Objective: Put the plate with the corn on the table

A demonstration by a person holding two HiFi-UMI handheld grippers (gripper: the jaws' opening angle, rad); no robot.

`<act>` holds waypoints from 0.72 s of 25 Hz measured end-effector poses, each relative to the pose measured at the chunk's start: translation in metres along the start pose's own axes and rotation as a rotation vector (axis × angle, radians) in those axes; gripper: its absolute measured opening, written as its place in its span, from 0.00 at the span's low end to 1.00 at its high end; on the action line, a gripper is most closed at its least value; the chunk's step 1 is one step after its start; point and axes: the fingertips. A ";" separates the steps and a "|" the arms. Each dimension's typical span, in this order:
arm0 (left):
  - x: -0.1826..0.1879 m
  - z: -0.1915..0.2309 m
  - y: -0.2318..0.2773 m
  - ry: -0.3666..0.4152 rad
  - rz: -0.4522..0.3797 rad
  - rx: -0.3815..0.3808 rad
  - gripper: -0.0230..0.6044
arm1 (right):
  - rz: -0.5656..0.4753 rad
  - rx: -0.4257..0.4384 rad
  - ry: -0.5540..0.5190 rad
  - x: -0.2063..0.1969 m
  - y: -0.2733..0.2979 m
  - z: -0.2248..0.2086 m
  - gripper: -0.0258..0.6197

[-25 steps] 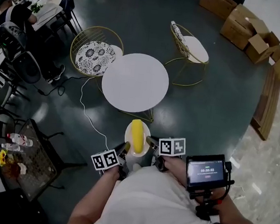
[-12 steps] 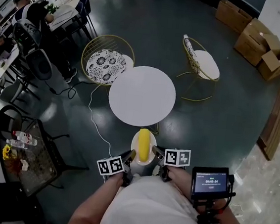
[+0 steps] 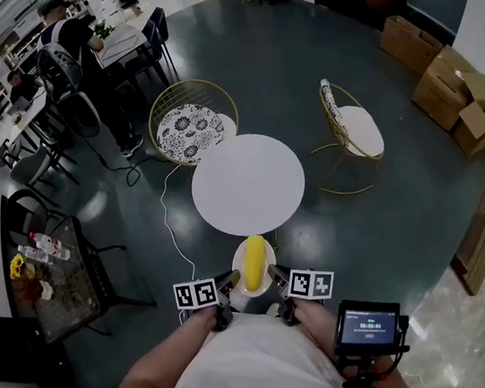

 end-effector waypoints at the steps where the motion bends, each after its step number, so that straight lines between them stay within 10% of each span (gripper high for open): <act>1: 0.001 -0.001 0.001 -0.004 0.002 -0.003 0.10 | -0.005 0.000 0.001 0.002 -0.001 0.000 0.12; 18: 0.018 0.011 0.033 0.010 0.057 -0.048 0.10 | -0.045 -0.047 0.056 0.023 0.012 -0.020 0.12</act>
Point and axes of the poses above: the fingertips, and each gripper's own axes: y forward along the fingers, z to its left, x out of its top, and after that the axes turned 10 degrees about y, right-handed
